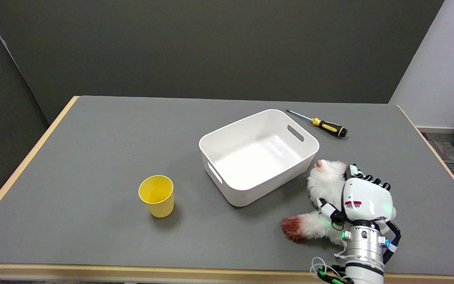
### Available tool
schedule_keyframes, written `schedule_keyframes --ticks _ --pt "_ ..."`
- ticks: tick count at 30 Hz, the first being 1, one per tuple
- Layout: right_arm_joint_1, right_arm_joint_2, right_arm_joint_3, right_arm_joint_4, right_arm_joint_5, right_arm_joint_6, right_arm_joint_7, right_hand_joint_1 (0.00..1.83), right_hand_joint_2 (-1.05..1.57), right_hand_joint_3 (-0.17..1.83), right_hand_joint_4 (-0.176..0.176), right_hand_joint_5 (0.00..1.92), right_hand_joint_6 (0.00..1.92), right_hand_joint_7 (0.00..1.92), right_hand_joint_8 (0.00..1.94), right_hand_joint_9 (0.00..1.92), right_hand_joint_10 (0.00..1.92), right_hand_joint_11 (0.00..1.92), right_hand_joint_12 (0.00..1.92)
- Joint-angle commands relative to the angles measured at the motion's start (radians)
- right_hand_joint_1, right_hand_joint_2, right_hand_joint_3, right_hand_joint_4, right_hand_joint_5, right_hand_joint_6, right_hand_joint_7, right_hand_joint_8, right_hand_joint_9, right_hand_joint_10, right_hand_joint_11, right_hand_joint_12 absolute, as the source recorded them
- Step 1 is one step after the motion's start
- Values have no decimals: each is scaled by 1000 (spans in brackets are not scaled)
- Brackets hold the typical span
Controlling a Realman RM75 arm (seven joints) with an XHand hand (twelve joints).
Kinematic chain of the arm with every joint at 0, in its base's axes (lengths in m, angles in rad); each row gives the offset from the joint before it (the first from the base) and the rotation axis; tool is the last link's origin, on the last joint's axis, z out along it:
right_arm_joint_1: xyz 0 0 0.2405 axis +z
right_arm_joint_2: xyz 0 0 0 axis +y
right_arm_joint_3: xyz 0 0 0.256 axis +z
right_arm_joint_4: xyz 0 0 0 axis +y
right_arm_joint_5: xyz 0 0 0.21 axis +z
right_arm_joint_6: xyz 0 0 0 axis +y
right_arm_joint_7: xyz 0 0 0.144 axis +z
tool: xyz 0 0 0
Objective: Pick up the plush toy.
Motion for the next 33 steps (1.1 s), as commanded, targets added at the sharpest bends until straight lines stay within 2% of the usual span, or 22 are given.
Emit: schedule_keyframes --ticks 1,8,9,12,18,33 --pt "35 12 7 -16 19 -41 -2 1181 1173 259 -176 550 1445 795 1600 926 1815 803 1919" --pt "55 22 7 -37 -21 -52 -2 1179 1159 286 -176 559 1455 796 1601 908 1799 799 1915" --pt "59 24 7 -46 -44 -50 -2 1178 1159 286 -176 559 1457 796 1601 907 1797 799 1915" --pt "69 31 10 -72 -132 -36 7 1333 1119 341 -176 541 1368 737 1499 746 1828 747 1883" --pt "83 62 25 -92 -288 11 3 1342 1025 506 -176 567 1402 762 1485 786 1805 785 1842" --pt "50 229 47 -39 -303 156 0 1347 1008 514 -176 586 1387 782 1453 804 1775 786 1853"
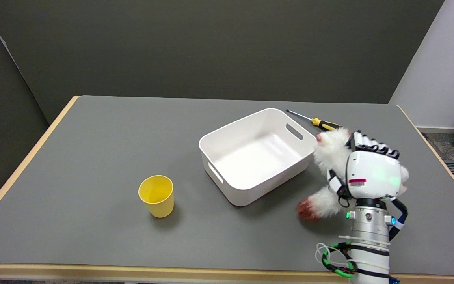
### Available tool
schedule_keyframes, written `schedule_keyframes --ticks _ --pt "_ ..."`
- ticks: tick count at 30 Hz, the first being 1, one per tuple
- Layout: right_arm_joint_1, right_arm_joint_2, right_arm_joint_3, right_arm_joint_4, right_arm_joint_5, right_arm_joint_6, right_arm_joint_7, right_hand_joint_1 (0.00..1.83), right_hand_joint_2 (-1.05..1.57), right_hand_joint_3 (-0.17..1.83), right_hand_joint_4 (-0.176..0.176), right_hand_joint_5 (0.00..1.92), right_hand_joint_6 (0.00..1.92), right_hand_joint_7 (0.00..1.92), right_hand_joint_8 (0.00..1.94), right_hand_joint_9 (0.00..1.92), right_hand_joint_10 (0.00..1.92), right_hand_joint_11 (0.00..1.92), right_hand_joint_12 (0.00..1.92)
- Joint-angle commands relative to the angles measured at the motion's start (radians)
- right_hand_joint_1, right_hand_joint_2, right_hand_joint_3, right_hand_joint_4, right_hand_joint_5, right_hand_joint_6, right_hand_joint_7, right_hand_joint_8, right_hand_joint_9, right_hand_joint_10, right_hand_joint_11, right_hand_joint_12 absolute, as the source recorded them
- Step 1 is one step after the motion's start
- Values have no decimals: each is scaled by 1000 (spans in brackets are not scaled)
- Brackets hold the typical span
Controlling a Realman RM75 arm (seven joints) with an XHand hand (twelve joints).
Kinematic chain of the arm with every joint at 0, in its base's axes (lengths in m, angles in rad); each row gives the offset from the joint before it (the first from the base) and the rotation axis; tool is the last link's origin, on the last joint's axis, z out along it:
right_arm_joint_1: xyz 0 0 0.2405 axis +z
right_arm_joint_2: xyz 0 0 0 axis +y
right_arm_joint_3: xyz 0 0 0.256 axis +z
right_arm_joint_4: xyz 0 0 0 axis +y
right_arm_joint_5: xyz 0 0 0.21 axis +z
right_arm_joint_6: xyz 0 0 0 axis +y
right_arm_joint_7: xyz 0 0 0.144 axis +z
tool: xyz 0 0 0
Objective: Pick up the plush toy.
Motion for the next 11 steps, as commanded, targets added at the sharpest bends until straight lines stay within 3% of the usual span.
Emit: schedule_keyframes --ticks 1,11 --pt "-22 163 33 28 -100 148 1 1348 1005 518 -176 588 1389 784 1450 806 1772 785 1855" --pt "-26 230 95 41 -139 138 66 1350 984 552 -176 597 1401 795 1438 815 1764 789 1855"
